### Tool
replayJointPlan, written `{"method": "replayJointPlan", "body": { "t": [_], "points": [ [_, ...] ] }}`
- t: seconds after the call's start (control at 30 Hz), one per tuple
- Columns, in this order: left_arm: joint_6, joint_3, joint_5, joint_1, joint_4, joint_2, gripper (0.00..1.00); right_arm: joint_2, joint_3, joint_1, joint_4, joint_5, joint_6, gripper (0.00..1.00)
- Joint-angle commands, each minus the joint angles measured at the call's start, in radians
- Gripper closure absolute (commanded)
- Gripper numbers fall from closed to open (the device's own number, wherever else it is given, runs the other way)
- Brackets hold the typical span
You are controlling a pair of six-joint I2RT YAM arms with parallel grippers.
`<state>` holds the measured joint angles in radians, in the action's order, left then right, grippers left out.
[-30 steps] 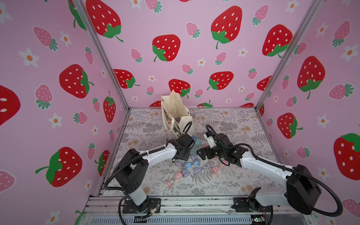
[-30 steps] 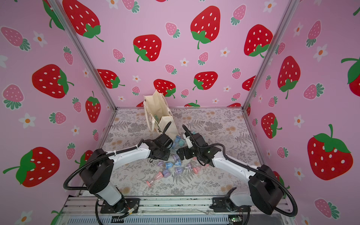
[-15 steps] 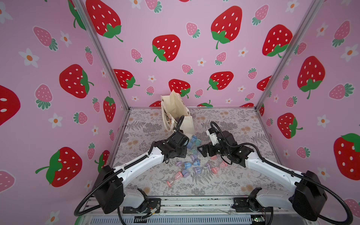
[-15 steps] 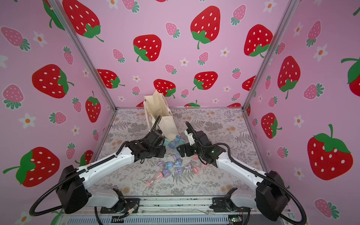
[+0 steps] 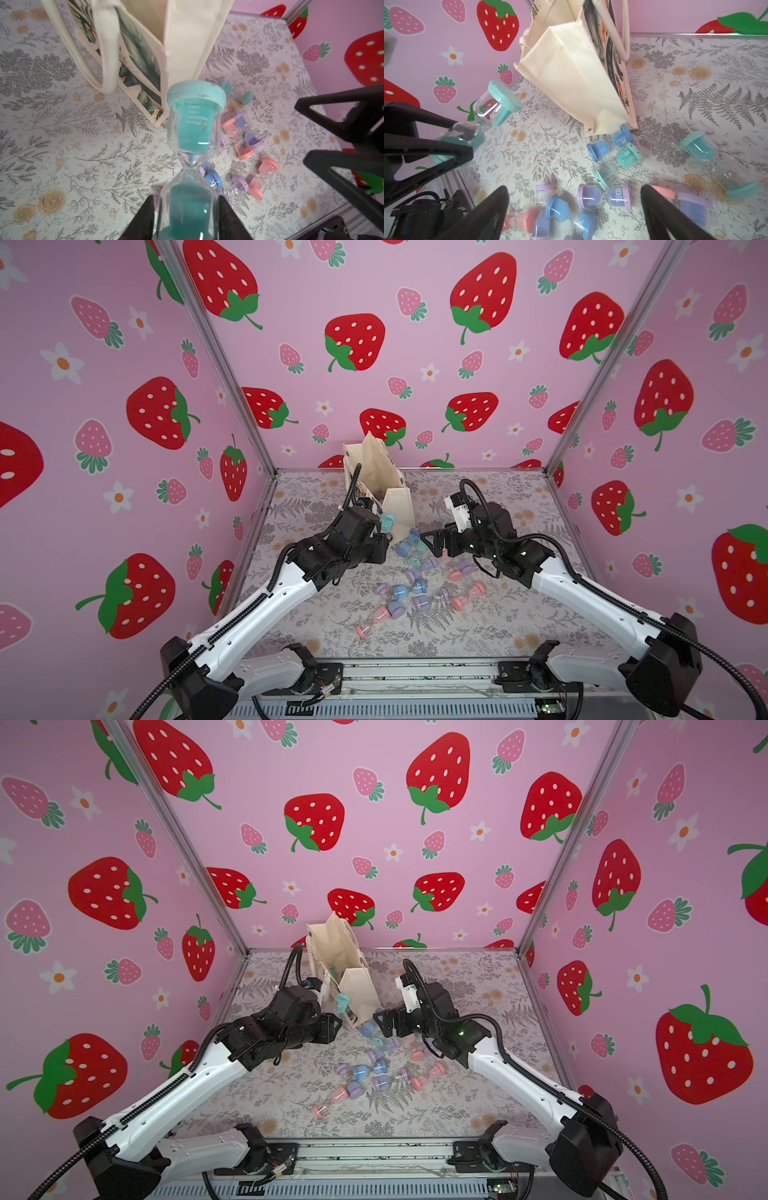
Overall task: Put the hourglass into the canvas bag
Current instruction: Place the hourglass in the canvas bag.
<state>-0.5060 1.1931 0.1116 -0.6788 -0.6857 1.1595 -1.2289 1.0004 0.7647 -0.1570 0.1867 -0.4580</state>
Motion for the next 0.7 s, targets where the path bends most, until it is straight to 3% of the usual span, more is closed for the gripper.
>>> {"method": "replayJointPlan", "body": {
  "t": [0.0, 0.3, 0.67],
  "points": [
    [-0.009, 0.097, -0.013, 0.022, 0.005, -0.007, 0.72, 0.000, 0.055, -0.008, -0.015, 0.011, 0.007, 0.01],
    [-0.026, 0.292, 0.028, 0.084, 0.034, 0.129, 0.76, -0.073, 0.172, -0.031, -0.031, 0.009, 0.019, 0.01],
    [-0.026, 0.551, 0.156, 0.153, 0.047, 0.434, 0.76, -0.176, 0.263, -0.060, -0.030, 0.005, 0.038, 0.01]
  ]
}}
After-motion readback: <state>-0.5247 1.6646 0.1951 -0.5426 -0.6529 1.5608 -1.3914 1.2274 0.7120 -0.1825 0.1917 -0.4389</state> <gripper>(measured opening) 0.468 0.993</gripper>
